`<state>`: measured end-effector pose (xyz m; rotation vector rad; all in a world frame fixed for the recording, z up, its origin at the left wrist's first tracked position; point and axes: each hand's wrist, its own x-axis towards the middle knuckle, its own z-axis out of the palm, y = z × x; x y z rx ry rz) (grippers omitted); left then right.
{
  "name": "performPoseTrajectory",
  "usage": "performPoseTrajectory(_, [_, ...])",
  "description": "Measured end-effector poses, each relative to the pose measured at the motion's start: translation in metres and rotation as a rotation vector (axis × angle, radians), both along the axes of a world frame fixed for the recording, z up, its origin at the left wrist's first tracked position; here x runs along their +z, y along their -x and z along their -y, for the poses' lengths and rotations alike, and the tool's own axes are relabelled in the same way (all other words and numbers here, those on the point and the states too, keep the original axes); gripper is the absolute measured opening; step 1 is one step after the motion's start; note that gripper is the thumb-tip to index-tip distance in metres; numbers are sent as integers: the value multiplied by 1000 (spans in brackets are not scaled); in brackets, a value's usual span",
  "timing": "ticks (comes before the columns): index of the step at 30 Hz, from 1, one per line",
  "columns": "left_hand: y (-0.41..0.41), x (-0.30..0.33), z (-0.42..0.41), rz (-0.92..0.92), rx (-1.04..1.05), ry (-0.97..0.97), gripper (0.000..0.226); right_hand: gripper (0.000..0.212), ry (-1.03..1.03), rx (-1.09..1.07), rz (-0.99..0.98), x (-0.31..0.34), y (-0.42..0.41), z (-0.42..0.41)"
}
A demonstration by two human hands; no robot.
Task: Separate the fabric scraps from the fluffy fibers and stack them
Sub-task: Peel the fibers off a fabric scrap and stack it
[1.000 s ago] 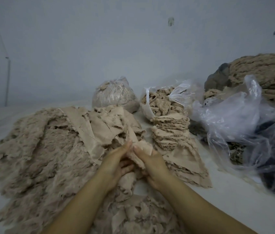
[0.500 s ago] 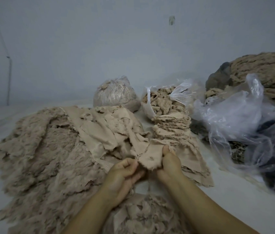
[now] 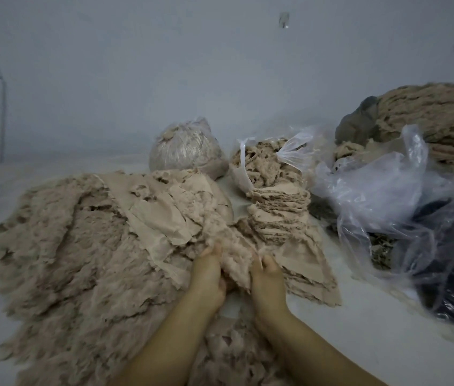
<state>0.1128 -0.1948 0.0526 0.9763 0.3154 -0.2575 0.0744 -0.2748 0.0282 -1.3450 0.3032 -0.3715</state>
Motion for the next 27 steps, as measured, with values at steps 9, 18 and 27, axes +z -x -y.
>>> performPoseTrajectory(9, [0,7,-6,93,-166,-73,35,23,406,56,-30,16,-13,16])
performPoseTrajectory(18, [-16,11,-14,27,295,28,21,30,58,30,-22,7,-11,18])
performPoseTrajectory(27, [-1,3,-11,307,-281,-404,24,33,8,16,45,8,-26,28])
